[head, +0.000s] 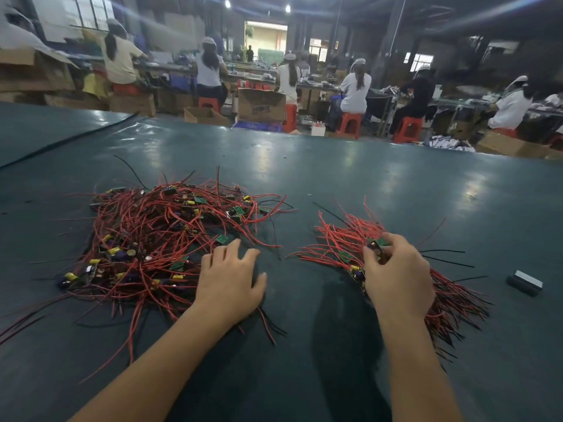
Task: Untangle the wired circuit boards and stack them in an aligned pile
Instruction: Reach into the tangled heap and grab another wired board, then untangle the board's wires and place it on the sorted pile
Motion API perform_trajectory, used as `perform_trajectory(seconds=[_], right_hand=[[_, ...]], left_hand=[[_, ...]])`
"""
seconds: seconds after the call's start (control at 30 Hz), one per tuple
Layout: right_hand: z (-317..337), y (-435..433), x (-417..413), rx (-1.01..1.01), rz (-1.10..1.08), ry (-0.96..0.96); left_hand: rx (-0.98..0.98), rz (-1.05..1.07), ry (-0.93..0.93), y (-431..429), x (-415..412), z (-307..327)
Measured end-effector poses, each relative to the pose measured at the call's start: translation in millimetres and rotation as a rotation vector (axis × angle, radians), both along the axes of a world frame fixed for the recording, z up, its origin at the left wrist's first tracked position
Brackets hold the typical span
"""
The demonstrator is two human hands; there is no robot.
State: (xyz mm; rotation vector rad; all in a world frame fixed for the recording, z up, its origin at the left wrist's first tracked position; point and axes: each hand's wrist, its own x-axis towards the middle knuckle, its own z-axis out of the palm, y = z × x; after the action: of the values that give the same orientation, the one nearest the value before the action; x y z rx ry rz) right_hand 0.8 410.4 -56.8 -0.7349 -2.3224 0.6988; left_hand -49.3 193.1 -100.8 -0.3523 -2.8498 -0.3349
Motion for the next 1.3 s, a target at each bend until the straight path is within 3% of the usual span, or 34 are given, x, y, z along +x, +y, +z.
perform_trajectory(seconds=[0.23,0.37,0.47,0.63,0.77,0.83,1.03,1.13,1.3], right_hand=[[-5,-9,1,0.082,-0.032,0.011],[-6,-41,1,0.117,0.135,0.229],[-13,-65,-1,0.150,0.306,0.290],[-21,-90,-4,-0.379,0.586,0.167],[-11,-98,-4,-0.982,0.649,0.143],[-7,-95,-3,-1.176,0.637,0.140],[-2,-86,-2,-1.265,0.583,0.187],[0,-82,-3,-1.289,0.504,0.247],[3,-76,-5,-1.378,0.370,0.361]], left_hand=[[0.217,-0.109,0.002,-14,-11,4],[0.393,-0.217,0.144,-11,-8,7],[0.534,-0.264,0.239,-8,-4,12],[0.706,-0.354,0.458,-1,4,21],[0.711,-0.523,0.546,5,12,24],[0.685,-0.610,0.524,7,15,23],[0.706,-0.633,0.473,7,15,24],[0.640,-0.595,0.547,4,18,29],[0.558,-0.757,0.464,15,34,33]])
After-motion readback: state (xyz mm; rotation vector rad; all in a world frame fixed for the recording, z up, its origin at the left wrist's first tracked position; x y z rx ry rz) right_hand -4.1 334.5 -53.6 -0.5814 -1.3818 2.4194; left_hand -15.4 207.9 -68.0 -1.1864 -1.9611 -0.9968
